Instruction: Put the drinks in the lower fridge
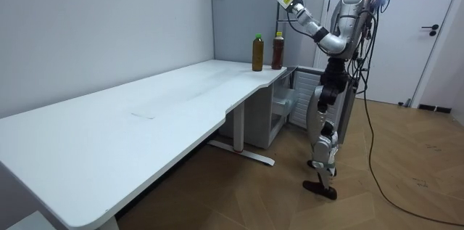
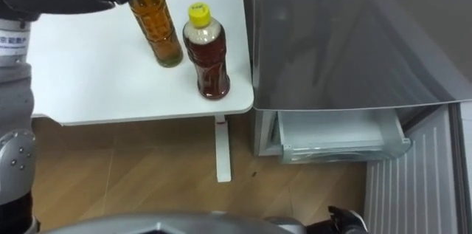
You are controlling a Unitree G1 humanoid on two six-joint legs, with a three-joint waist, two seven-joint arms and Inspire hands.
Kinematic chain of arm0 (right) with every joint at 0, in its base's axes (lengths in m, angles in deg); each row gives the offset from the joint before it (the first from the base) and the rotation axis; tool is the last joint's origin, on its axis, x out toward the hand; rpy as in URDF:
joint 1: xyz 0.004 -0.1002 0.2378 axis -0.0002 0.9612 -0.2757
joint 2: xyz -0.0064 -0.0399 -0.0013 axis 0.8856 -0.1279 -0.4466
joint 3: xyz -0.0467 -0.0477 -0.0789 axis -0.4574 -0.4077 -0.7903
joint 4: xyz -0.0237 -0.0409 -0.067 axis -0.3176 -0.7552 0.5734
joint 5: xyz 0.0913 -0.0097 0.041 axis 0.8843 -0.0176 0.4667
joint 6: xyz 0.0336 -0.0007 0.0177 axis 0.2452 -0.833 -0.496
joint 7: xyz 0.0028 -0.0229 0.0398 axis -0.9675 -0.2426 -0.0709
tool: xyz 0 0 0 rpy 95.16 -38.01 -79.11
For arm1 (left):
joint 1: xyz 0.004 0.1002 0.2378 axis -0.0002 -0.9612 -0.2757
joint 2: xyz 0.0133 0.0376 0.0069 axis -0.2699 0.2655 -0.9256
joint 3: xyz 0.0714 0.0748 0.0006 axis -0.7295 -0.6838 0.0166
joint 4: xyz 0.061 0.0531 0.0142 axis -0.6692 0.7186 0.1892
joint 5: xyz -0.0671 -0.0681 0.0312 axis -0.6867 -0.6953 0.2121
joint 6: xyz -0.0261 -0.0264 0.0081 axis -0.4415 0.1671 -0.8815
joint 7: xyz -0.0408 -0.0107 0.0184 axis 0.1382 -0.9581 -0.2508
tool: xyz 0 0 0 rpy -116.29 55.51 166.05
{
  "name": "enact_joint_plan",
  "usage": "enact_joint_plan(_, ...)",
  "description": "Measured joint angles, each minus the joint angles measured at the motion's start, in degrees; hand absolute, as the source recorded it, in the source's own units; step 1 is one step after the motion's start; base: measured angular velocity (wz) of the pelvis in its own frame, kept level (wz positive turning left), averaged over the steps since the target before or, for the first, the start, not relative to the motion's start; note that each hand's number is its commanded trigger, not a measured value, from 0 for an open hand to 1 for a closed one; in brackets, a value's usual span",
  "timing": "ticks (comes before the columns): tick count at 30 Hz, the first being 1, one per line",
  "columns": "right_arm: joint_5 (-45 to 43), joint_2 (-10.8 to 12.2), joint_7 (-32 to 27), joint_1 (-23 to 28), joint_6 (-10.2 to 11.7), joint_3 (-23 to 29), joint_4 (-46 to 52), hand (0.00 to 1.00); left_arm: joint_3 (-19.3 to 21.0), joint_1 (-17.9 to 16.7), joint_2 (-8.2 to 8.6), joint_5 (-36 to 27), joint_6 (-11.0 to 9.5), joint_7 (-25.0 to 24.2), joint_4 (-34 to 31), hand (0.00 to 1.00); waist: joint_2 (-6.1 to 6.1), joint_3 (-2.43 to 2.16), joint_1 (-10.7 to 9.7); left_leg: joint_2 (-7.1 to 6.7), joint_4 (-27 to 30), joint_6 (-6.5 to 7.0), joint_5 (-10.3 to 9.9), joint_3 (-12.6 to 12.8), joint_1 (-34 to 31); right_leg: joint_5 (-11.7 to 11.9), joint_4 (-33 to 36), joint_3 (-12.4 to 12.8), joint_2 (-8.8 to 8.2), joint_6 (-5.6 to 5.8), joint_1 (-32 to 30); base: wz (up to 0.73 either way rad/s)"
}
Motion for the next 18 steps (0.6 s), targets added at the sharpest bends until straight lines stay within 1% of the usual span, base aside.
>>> enact_joint_plan(6, -1.0, 0.1, 0.1, 0.0, -0.3, 0.0, -0.9, 0.00, -0.1, -0.3, 0.08, -0.1, 0.3, -1.5, 0.0, 0.00, -0.13, -0.01, -0.2, -0.04, 0.2, 0.04, 0.1, 0.2, 0.0, 0.0, 0.0, 0.1, -0.08, 0.00, -0.2, 0.00)
enact_joint_plan(8, -1.8, 0.2, 0.1, -0.3, -0.6, -0.1, -1.6, 0.00, -0.3, -0.6, 0.17, -0.2, 1.0, -2.3, 0.1, 0.00, -0.37, -0.03, -0.3, -0.02, 0.2, 0.04, 0.1, 0.2, 0.1, 0.0, 0.0, 0.1, -0.07, 0.00, -0.1, 0.00)
enact_joint_plan(13, -3.6, 0.2, 0.2, -0.5, -0.7, -1.1, -1.8, 0.00, -2.1, -0.7, 0.16, -1.0, 1.4, -4.0, 1.3, 0.00, -0.62, 0.04, -0.7, -0.03, 0.4, 0.04, 0.1, 0.1, 0.0, 0.0, 0.0, 0.0, -0.09, -0.01, 0.0, 0.00)
enact_joint_plan(17, -4.5, 0.2, 0.8, -0.5, -2.1, -1.1, -1.8, 0.00, -3.6, -0.8, 0.25, -1.1, 2.2, -6.5, 1.7, 0.00, -0.62, 0.04, -0.8, -0.05, 0.4, 0.04, 0.1, 0.1, 0.0, 0.0, -0.2, 0.0, -0.12, -0.01, -0.4, 0.00)
enact_joint_plan(18, -4.5, 0.2, 0.8, -0.5, -2.2, -1.1, -1.8, 0.00, -3.9, -0.8, 0.25, -1.1, 2.4, -6.9, 1.7, 0.00, -0.62, 0.04, -0.8, -0.06, 0.4, 0.04, 0.1, 0.1, 0.0, 0.0, -0.2, 0.0, -0.12, -0.02, -0.4, 0.00)
